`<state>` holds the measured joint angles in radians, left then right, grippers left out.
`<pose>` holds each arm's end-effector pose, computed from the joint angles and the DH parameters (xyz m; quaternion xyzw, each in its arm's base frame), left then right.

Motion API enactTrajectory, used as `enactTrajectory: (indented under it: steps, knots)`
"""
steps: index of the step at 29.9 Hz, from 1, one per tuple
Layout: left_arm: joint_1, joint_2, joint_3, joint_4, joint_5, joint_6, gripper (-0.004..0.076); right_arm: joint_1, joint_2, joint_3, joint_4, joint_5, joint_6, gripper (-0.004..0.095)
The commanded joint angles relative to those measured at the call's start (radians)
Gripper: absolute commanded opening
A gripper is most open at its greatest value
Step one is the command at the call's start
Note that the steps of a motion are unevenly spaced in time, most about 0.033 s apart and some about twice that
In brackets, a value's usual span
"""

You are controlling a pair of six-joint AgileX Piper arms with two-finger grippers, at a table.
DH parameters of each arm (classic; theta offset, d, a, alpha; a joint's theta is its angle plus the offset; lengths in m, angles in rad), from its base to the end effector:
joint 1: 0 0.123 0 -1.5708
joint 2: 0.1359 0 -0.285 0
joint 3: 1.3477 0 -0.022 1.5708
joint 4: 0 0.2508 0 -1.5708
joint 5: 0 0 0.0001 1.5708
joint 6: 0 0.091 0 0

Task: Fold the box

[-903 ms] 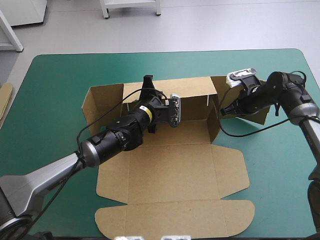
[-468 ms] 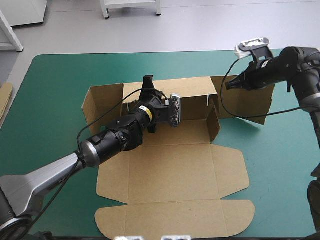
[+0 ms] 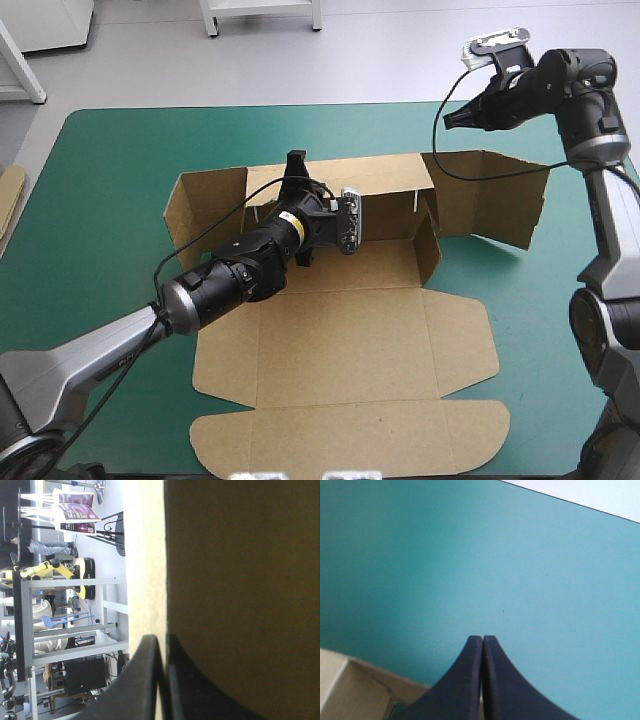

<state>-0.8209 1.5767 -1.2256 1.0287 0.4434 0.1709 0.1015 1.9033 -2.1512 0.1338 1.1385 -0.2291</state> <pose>0.2714 -0.2422 0.3200 0.6536 0.5454 0.2416 0.4658 0.4179 0.0536 0.4157 -0.1490 0.9131 0.0428 0.3770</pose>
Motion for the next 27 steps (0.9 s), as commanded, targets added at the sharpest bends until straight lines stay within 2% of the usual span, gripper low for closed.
enactTrajectory:
  steps: [1,5,13,21,27]
  knots:
    - [-0.005,-0.031,-0.018,-0.021,0.003,-0.028,-0.0008,-0.008,0.030,-0.102,0.005,-0.061,0.005,0.0008]
    - [-0.005,-0.031,-0.018,-0.021,0.003,-0.028,-0.0008,-0.009,0.128,-0.192,0.000,-0.051,0.009,0.0011]
    - [-0.005,-0.031,-0.018,-0.021,0.003,-0.028,-0.0009,-0.009,0.223,-0.242,-0.009,0.086,0.021,-0.0004]
    - [-0.005,-0.031,-0.018,-0.021,0.005,-0.028,-0.0008,-0.009,0.205,-0.236,-0.025,0.110,0.041,-0.0004]
    - [-0.005,-0.031,-0.018,-0.019,0.005,-0.028,-0.0008,-0.009,0.143,-0.140,0.000,0.110,0.038,-0.0004]
